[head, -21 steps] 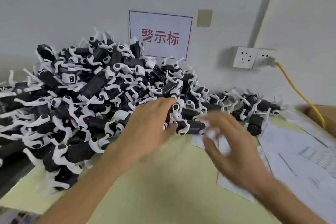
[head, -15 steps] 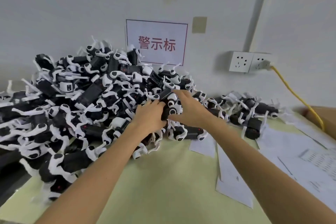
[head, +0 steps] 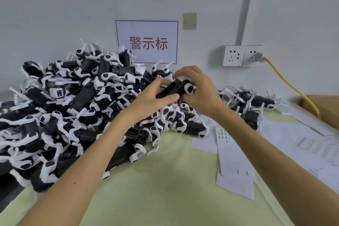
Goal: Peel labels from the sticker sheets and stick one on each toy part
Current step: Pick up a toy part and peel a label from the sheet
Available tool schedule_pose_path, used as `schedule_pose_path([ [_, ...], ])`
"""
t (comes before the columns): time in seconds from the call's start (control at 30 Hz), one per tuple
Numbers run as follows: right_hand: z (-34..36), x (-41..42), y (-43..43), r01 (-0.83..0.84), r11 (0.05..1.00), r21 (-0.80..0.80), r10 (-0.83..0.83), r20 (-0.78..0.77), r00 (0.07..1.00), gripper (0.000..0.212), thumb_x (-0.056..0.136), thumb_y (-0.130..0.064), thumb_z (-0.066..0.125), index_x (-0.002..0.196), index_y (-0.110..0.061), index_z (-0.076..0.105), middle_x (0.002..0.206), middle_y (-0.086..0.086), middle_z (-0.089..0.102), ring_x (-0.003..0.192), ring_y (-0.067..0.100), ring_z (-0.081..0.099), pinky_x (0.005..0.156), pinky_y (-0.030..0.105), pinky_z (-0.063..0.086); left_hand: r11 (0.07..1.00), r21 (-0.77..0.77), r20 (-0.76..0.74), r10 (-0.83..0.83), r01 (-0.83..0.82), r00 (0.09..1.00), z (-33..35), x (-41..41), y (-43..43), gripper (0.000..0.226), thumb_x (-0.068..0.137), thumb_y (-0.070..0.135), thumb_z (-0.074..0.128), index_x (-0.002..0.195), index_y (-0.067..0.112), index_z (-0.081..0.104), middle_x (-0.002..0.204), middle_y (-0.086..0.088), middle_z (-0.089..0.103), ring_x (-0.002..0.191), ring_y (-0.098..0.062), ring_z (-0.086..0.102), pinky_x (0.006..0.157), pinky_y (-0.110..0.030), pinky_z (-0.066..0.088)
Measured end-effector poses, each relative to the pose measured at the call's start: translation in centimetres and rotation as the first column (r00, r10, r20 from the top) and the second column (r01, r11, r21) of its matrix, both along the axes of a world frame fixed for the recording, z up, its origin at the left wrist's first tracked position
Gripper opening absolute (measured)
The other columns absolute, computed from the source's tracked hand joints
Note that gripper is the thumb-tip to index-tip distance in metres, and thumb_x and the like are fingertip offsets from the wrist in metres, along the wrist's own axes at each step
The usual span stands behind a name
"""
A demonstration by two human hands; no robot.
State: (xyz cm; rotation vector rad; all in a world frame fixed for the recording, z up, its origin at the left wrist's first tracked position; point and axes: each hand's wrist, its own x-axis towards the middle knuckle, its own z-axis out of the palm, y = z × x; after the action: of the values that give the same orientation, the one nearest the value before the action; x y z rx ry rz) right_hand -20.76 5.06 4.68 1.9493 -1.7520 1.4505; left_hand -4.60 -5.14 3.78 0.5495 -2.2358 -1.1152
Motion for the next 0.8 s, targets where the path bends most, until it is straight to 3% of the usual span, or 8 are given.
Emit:
schedule_pose_path([
  [0.1,1.7,-1.1,2.4,-0.080,0.997,0.009,0.080,-0.011,0.997,0.062,0.069,0.018,0.062,0.120,-0.016,0.069,0.126,-0.002,0.062,0.119,0.009,0.058,0.095,0.012,0.043,0.920,0.336,-0.125,-0.171,0.204,0.977,1.4,-0.5,1.2,0.039,0.093,0.043,0.067,0.119,0.015,0.065,0.105,-0.006,0.077,0.103,-0.023,0.071,0.100,-0.041,0.051],
  [0.2,1.5,-2.4,4.2,-0.044,0.999,0.028,0.047,-0.121,0.991,0.073,0.073,0.011,0.068,0.136,-0.026,0.064,0.140,-0.011,0.058,0.132,0.004,0.052,0.099,0.013,0.043,0.787,0.502,-0.089,-0.366,0.359,0.926,0.9,-0.8,1.9,0.034,0.094,0.039,0.058,0.112,0.015,0.075,0.103,-0.009,0.076,0.096,-0.023,0.071,0.083,-0.033,0.057],
  [0.27,0.2,-3.8,4.8,0.075,0.997,-0.002,-0.074,-0.196,0.978,0.077,0.076,-0.004,0.077,0.145,-0.032,0.055,0.150,-0.012,0.051,0.135,0.008,0.051,0.105,0.027,0.046,0.687,0.621,-0.108,-0.402,0.377,0.909,-0.3,-1.4,2.7,0.032,0.093,0.042,0.057,0.102,0.021,0.080,0.099,-0.006,0.076,0.089,-0.020,0.072,0.082,-0.033,0.056],
  [0.37,-2.6,-6.0,5.0,0.256,0.967,-0.009,-0.256,-0.008,0.967,0.076,0.080,-0.033,0.080,0.149,-0.033,0.048,0.147,-0.011,0.048,0.119,0.009,0.057,0.096,0.032,0.051,0.628,0.687,-0.176,-0.345,0.366,0.922,-2.8,-3.4,4.3,0.033,0.091,0.046,0.064,0.100,0.020,0.082,0.105,-0.005,0.077,0.091,-0.018,0.075,0.080,-0.031,0.054],
  [0.47,-5.7,-8.5,4.9,0.369,0.923,0.112,-0.383,0.161,0.910,0.071,0.084,-0.032,0.080,0.147,-0.026,0.047,0.142,-0.001,0.048,0.121,0.015,0.054,0.101,0.035,0.048,0.542,0.765,-0.305,-0.171,0.348,0.937,-5.2,-5.5,5.8,0.035,0.087,0.045,0.064,0.096,0.015,0.079,0.104,-0.020,0.077,0.093,-0.024,0.075,0.096,-0.039,0.043],
  [0.57,-10.2,-10.7,5.5,0.553,0.761,0.339,-0.531,-0.163,0.832,0.066,0.091,-0.040,0.071,0.149,-0.025,0.044,0.152,0.002,0.045,0.139,0.026,0.041,0.112,0.045,0.033,0.409,0.823,-0.435,0.009,0.394,0.900,-6.8,-6.6,5.8,0.033,0.095,0.035,0.059,0.111,0.006,0.064,0.107,-0.024,0.074,0.098,-0.029,0.075,0.112,-0.045,0.043],
  [0.7,-14.8,-11.8,6.2,0.545,0.522,0.656,-0.447,-0.334,0.830,0.081,0.096,-0.066,0.045,0.160,-0.027,0.017,0.169,0.002,0.017,0.157,0.023,0.002,0.125,0.051,0.002,0.397,0.832,-0.457,0.093,0.388,0.885,-8.1,-6.6,5.4,0.042,0.088,0.034,0.059,0.114,0.003,0.071,0.112,-0.017,0.075,0.101,-0.025,0.075,0.081,-0.033,0.061],
  [0.8,-15.6,-11.5,6.1,0.549,0.520,0.654,-0.418,-0.367,0.831,0.083,0.095,-0.072,0.039,0.161,-0.029,0.013,0.169,0.001,0.018,0.157,0.025,-0.005,0.123,0.054,-0.009,0.411,0.840,-0.437,0.123,0.355,0.891,-8.9,-6.2,5.6,0.039,0.096,0.030,0.054,0.122,0.003,0.065,0.107,-0.016,0.076,0.099,-0.025,0.075,0.079,-0.031,0.060],
])
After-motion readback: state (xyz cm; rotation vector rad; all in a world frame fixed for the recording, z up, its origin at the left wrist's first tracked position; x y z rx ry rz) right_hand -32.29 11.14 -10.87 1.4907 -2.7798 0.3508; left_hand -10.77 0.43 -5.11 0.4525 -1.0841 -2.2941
